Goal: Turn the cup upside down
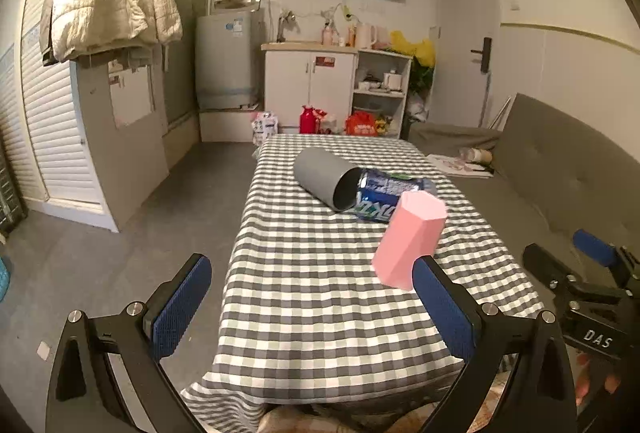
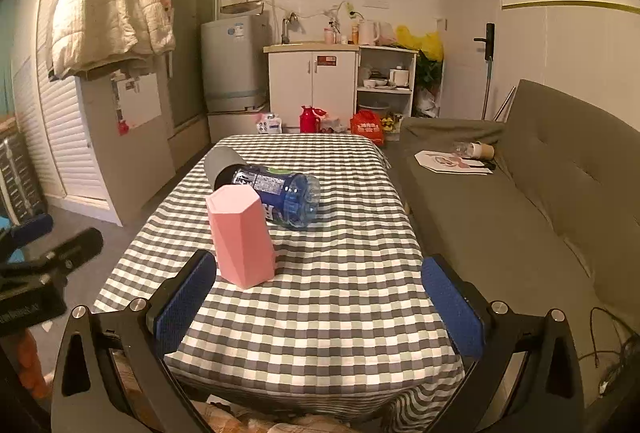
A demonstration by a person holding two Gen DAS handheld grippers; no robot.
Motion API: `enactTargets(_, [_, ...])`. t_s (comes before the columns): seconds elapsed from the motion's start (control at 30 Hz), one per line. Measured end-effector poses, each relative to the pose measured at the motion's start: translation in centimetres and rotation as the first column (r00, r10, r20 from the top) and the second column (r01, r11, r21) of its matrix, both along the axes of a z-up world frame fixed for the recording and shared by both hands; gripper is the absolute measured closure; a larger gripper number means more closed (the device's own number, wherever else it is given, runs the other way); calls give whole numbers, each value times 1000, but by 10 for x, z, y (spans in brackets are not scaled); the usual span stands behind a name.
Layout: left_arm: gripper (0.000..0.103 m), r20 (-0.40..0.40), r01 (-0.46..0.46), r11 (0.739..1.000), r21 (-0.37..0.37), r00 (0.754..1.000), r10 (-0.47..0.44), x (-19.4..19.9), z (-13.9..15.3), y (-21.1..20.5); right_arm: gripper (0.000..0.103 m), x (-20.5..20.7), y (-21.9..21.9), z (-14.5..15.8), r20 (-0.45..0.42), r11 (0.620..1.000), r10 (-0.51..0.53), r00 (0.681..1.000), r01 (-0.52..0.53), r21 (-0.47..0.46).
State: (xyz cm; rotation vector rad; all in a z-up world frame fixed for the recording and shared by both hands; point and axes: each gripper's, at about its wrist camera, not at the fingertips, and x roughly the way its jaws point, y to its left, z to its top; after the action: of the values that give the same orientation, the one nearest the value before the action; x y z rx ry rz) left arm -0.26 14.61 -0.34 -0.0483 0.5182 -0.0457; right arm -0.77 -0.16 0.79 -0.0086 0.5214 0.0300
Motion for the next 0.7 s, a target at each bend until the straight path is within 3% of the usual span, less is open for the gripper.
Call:
enactTargets(0.17, [0, 13, 14, 1000, 25, 1000, -14, -3, -1, -6, 0, 1, -2, -4, -9, 1000, 2, 1000, -2, 9])
enactTargets(0.7, [0, 13, 2, 1000, 10, 1000, -2, -4, -3, -2, 0, -1, -3, -4, 3, 1000, 10, 1000, -11, 27])
